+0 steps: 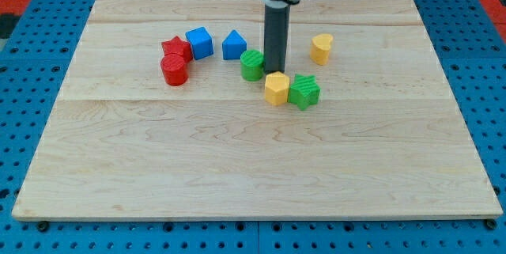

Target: Push the yellow hexagon to the bottom right of the red circle

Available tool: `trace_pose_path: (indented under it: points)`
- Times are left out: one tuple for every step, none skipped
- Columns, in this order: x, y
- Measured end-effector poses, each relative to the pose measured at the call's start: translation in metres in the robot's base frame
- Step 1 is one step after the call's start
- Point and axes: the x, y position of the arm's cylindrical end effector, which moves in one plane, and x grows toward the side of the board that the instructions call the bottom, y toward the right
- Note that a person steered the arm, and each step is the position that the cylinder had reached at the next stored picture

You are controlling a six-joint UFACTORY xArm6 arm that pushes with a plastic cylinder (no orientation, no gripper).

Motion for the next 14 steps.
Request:
trace_pose_path:
  points:
    - [0.012, -0.002]
    - [0.005, 0.004]
    - [0.011, 0.017]
    - [0.035, 0.021]
    - [0.061, 0.015]
    - [0.06, -0.044]
    - [0.059, -0.057]
    - [0.064, -0.02]
    - [0.07, 0.027]
    - [0.101, 0.032]
    - [0.121, 0.0]
    - [0.1, -0.043]
    - [0.078, -0.064]
    - [0.077, -0.072]
